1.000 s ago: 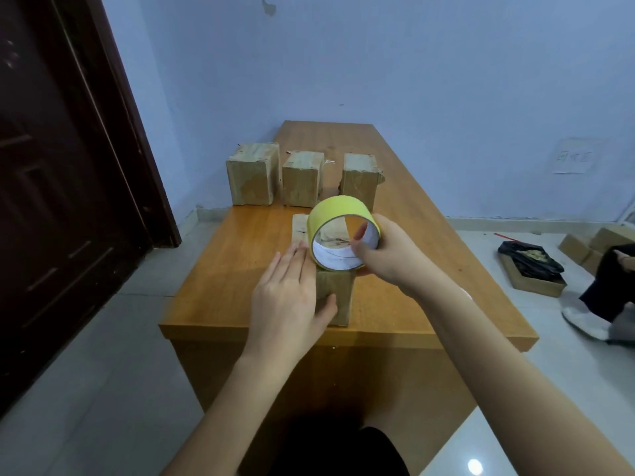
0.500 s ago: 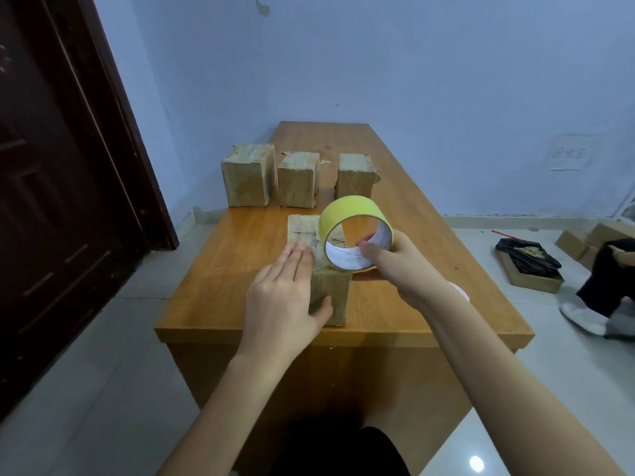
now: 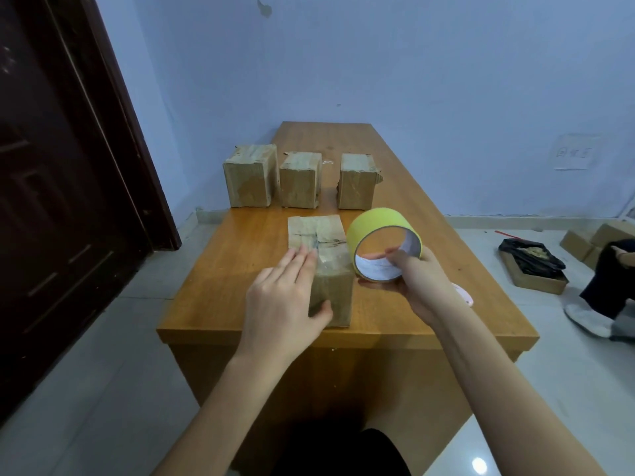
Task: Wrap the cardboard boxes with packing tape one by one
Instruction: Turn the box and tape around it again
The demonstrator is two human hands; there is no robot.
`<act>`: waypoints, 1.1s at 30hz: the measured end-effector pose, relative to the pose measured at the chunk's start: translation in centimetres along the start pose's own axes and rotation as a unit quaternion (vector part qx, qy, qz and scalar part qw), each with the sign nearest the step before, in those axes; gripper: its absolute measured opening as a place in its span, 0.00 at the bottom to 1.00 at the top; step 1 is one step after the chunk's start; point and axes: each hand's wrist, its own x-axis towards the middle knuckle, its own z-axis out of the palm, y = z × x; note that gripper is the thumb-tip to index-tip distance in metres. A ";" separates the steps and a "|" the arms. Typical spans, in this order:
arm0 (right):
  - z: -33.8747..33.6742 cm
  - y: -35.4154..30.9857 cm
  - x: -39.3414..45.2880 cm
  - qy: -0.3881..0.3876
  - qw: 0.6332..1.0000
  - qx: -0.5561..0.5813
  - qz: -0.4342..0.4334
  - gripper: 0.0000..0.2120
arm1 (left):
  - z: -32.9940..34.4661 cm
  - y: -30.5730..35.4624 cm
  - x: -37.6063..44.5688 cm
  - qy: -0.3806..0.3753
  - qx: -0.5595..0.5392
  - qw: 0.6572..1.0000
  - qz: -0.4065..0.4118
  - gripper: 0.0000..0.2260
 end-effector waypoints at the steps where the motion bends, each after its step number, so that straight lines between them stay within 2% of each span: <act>1: -0.1 -0.1 0.1 -0.008 0.999 -0.036 -0.014 0.05 | 0.0 0.0 0.0 0.001 -0.003 1.000 -0.002 0.31; 6: -0.6 0.6 0.0 -0.010 0.999 -0.034 -0.008 0.14 | 0.0 -0.1 0.0 0.006 -0.024 1.000 -0.017 0.32; 10: -0.4 2.0 0.1 -0.048 0.998 0.021 0.028 0.04 | 0.2 0.2 0.1 0.010 -0.026 0.999 -0.017 0.31; 17: -0.6 3.4 0.4 -0.027 0.992 0.084 0.092 0.00 | 0.1 0.0 0.1 -0.001 -0.010 1.000 -0.006 0.29; 22: -0.8 3.8 0.4 -0.015 0.992 0.059 0.107 0.01 | -0.4 0.1 0.2 -0.007 -0.024 1.000 -0.003 0.27; 25: -0.7 4.0 0.0 -0.017 0.991 0.048 0.124 0.01 | -0.6 0.2 0.5 0.017 -0.040 0.999 -0.019 0.24; 28: -0.8 4.0 -0.2 -0.010 0.994 0.026 0.108 0.01 | -0.7 1.5 1.1 0.025 0.010 0.999 -0.018 0.27; 30: -1.0 3.8 -0.2 -0.007 0.996 0.000 0.094 0.04 | -0.1 2.7 1.3 -0.003 0.033 0.999 0.026 0.31; 33: -1.2 3.4 -0.2 -0.019 0.995 -0.022 0.094 0.04 | 1.2 3.3 1.4 -0.029 0.004 0.999 0.037 0.28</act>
